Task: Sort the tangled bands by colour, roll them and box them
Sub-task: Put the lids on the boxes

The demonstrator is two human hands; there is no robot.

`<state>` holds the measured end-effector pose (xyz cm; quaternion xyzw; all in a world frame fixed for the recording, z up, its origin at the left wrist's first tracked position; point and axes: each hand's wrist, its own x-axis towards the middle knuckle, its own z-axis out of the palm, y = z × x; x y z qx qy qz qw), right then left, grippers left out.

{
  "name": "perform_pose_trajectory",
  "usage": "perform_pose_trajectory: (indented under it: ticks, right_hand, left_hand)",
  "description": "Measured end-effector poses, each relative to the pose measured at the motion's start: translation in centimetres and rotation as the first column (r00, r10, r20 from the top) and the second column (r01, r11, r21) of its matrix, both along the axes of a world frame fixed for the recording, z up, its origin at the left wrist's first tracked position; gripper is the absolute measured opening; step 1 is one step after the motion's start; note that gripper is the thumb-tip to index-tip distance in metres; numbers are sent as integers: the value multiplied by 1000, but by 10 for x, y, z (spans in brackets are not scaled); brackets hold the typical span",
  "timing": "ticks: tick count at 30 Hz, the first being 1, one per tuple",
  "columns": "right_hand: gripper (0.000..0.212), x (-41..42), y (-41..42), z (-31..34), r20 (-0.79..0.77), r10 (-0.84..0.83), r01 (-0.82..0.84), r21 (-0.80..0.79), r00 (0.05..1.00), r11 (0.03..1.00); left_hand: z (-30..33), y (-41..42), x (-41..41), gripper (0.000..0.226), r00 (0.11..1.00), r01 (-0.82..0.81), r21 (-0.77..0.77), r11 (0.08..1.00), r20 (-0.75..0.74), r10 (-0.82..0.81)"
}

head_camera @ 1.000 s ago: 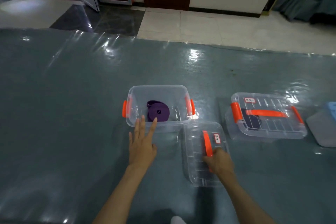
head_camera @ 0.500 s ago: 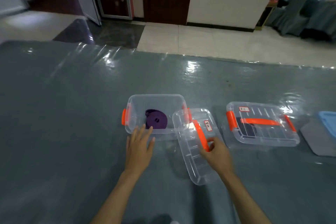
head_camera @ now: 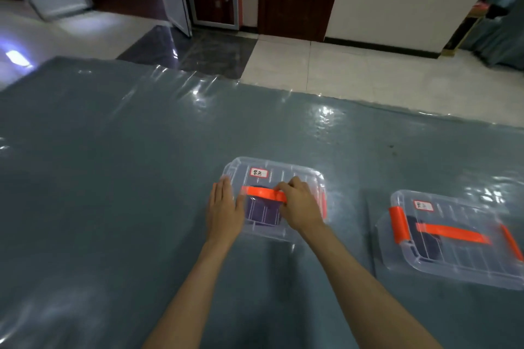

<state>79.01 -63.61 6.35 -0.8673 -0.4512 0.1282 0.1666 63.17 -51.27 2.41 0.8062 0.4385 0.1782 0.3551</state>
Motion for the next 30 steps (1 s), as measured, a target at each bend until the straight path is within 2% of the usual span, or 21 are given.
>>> perform_pose_trajectory:
  ticks: [4,7,9,10,11,12,13,15,16,18,22,24,26,30]
  right_hand:
    - [39,12,10,-14,23,69,-71,103,997,992]
    - [41,22,-2,-25,70,111,-126,275,991,953]
    - [45,24,-13,-34,183,16,-77,326,983,942]
    - [46,25,-18,-40,209,-90,15,338,974,941]
    - [47,25,-23,-48,163,-222,153,356,961,922]
    - [52,25,-29,-54,31,-350,316,358,936,878]
    - [61,25,-36,-59,-192,-445,484,336,875,808]
    - [68,26,-47,-65,-611,-469,707,223,638,671]
    - [62,25,-51,-65,-693,-444,742,198,567,640]
    - [52,19,-58,-64,-672,-455,746,224,585,627]
    - [54,11,-68,-64,-667,-471,771,254,577,585]
    - [55,10,-68,-61,-588,-500,742,289,636,605]
    - [56,9,-67,-59,-441,-531,682,338,723,649]
    - [52,9,-63,-56,-318,-543,629,371,777,683]
  left_hand:
    - [-14,15,-4,56,996,-65,-87,994,49,70]
    - [-25,17,-8,54,982,-118,-187,975,125,142]
    - [-32,17,-7,54,962,-182,-283,942,145,230]
    - [-34,18,-6,56,944,-223,-344,912,156,290]
    - [-35,18,-5,58,921,-258,-406,877,170,350]
    - [-36,17,-3,58,897,-278,-451,848,193,397]
    - [-37,16,-1,57,874,-284,-474,833,228,428]
    - [-38,15,2,54,834,-284,-484,828,302,462]
    - [-38,16,3,53,823,-280,-483,830,325,466]
    - [-37,23,7,52,828,-263,-477,838,333,450]
    - [-32,41,24,50,863,-204,-480,853,324,388]
    - [-29,42,27,50,862,-216,-463,860,322,390]
    - [-25,37,25,44,842,-243,-398,884,366,396]
    - [-23,23,23,29,815,-295,-280,914,425,394]
